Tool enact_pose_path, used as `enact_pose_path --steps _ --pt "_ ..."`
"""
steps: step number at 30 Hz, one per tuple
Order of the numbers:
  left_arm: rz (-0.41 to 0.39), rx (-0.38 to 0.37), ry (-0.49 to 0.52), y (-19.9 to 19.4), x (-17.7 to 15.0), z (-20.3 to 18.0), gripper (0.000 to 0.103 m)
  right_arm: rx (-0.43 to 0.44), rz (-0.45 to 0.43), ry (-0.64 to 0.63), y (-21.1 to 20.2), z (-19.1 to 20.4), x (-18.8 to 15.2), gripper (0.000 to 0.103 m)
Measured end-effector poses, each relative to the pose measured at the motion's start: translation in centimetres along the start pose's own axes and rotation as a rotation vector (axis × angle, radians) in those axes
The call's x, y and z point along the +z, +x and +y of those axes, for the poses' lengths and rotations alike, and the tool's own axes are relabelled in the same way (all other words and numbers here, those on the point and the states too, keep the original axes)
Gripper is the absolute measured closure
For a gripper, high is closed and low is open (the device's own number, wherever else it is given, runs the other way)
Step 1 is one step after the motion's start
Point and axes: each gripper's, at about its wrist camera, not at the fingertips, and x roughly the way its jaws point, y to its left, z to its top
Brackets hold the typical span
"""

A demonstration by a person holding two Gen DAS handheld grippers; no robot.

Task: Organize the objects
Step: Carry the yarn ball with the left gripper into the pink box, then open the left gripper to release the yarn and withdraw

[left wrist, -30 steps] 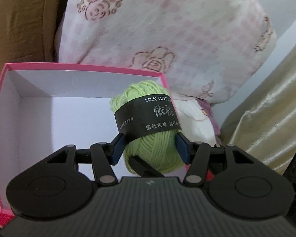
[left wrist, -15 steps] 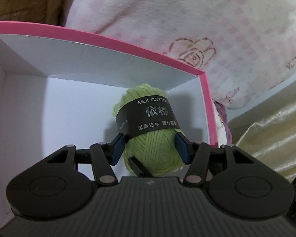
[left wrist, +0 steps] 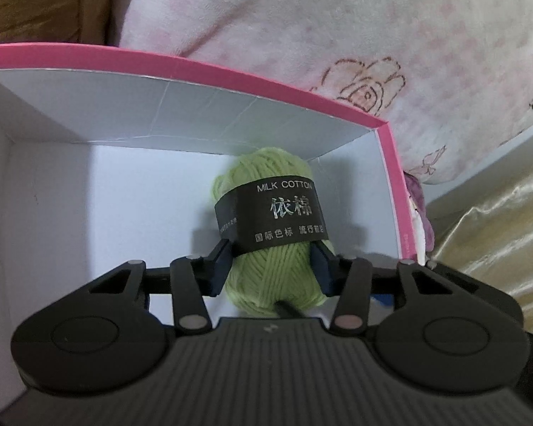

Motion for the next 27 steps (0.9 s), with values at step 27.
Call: enact_pose_path --steps 27 --pt "-0.017 0.067 0.045 2.4 0.2 -2.5 0.061 -0.068 -0.085 0.224 -1.0 -2.3 -3.5 0.072"
